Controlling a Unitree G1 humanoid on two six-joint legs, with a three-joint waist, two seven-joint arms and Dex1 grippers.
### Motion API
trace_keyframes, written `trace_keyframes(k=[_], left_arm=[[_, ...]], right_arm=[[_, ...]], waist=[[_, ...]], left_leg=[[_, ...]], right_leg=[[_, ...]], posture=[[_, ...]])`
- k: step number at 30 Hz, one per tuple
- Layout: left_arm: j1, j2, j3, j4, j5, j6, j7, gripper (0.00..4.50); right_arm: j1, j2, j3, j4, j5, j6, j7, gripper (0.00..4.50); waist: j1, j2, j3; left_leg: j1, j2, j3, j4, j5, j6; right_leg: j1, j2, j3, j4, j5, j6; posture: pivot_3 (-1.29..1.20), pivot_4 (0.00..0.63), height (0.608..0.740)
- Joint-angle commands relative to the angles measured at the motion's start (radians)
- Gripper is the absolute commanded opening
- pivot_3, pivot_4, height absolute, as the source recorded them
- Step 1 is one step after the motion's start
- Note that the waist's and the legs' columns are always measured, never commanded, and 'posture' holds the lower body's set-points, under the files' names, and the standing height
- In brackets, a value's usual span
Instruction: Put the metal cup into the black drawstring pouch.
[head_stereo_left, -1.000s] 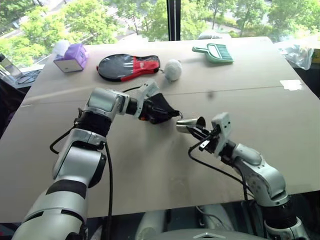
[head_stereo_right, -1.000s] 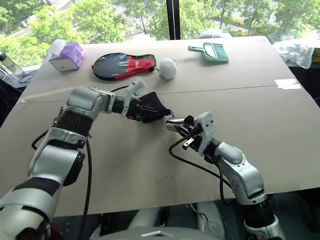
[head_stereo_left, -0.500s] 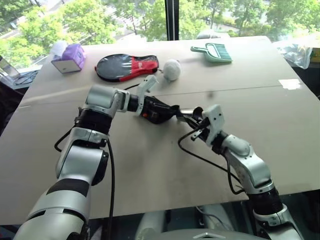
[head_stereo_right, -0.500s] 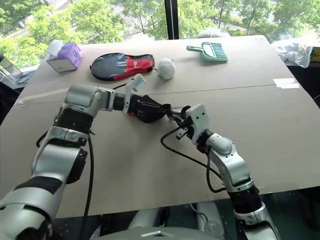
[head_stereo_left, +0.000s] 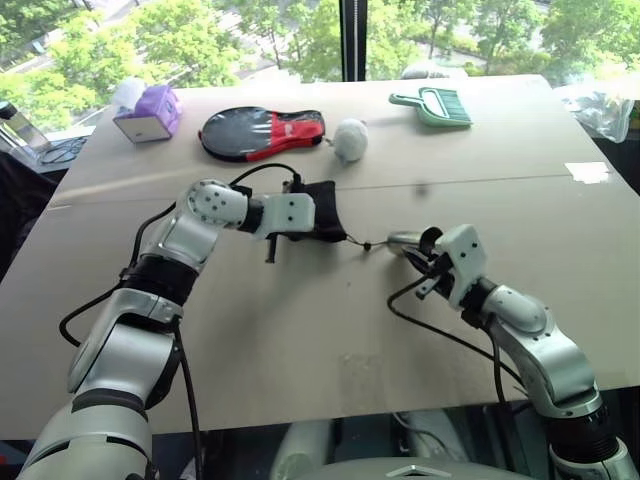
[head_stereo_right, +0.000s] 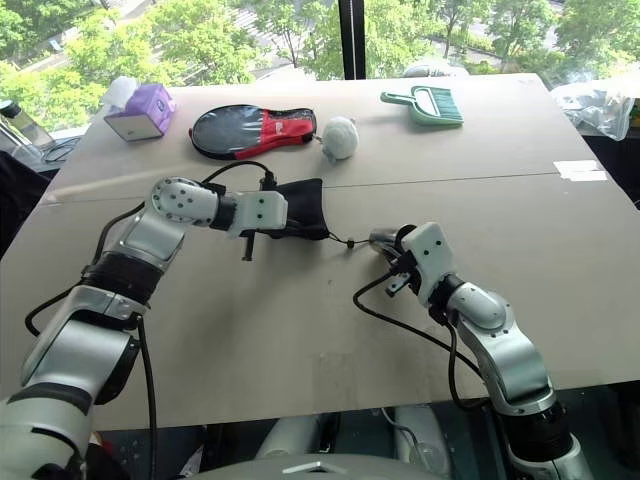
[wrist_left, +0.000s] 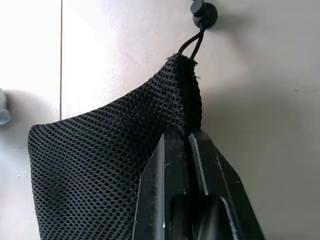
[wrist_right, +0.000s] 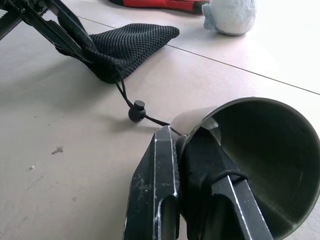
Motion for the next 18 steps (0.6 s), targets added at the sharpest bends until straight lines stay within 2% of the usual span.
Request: trace_keyframes(k=[1,2,6,13,14,16,18], left_arm=[[-0.063,-0.015,0.018,0.069,0.079,-0.121,0.128,1.73],[-0.070,-0.018,0.012,0.089,0.099,-0.135,0.145,2.28],[-0.075,-0.030,-0.021,0.155,0.187,-0.204,0.214,2.28],[0.005,-0.062,-0.046,0.173,0.199,-0.260,0.192,2.28],[0.010,-0.069,-0.037,0.163,0.178,-0.238,0.170,2.28],[0.028,-0.096,0.011,0.104,0.069,-0.080,0.073,2.28],[0.034,-0.113,0.070,0.010,-0.060,0.168,-0.041,2.28]], right_arm=[[-0.009,-0.003,0.000,-0.039,-0.004,0.000,-0.001,0.00],[-0.014,0.003,0.003,-0.036,-0.003,-0.002,-0.002,0.00],[-0.028,0.022,0.012,-0.028,-0.002,-0.007,-0.002,0.00],[-0.027,0.032,0.017,-0.030,-0.003,-0.011,-0.001,0.00],[-0.024,0.032,0.017,-0.035,-0.002,-0.010,-0.001,0.00],[-0.017,0.032,0.014,-0.043,0.000,-0.007,-0.004,0.00],[-0.009,0.031,0.013,-0.051,0.002,-0.004,-0.004,0.00]], waist=[[0.001,-0.001,0.000],[0.000,-0.001,0.000],[-0.007,-0.001,0.000],[-0.002,-0.001,-0.001],[-0.002,-0.001,-0.001],[-0.002,-0.001,-0.001],[-0.002,-0.001,-0.001]], left_leg=[[0.000,0.000,0.000,0.000,0.000,0.000],[0.000,0.000,0.000,0.000,0.000,0.000],[0.000,0.000,0.000,0.000,0.000,0.000],[0.000,0.000,0.000,0.000,0.000,0.000],[0.001,0.000,0.000,0.000,0.000,0.000],[0.002,0.000,0.000,0.000,0.000,0.000],[0.002,0.000,0.000,0.000,0.000,0.000]], right_leg=[[0.000,0.000,0.000,0.000,0.000,0.000],[0.000,0.000,-0.001,0.000,0.000,0.000],[0.000,0.000,0.000,0.000,0.000,0.000],[0.000,0.000,0.000,0.000,0.000,0.000],[0.001,0.000,0.000,0.000,0.000,0.000],[0.002,0.000,0.000,0.000,0.000,0.000],[0.002,0.000,-0.001,0.000,0.000,0.000]], posture=[[0.00,0.150,0.740],[0.00,0.150,0.740],[0.00,0.150,0.740],[0.00,0.150,0.740],[0.00,0.150,0.740],[0.00,0.150,0.740],[0.00,0.150,0.740]])
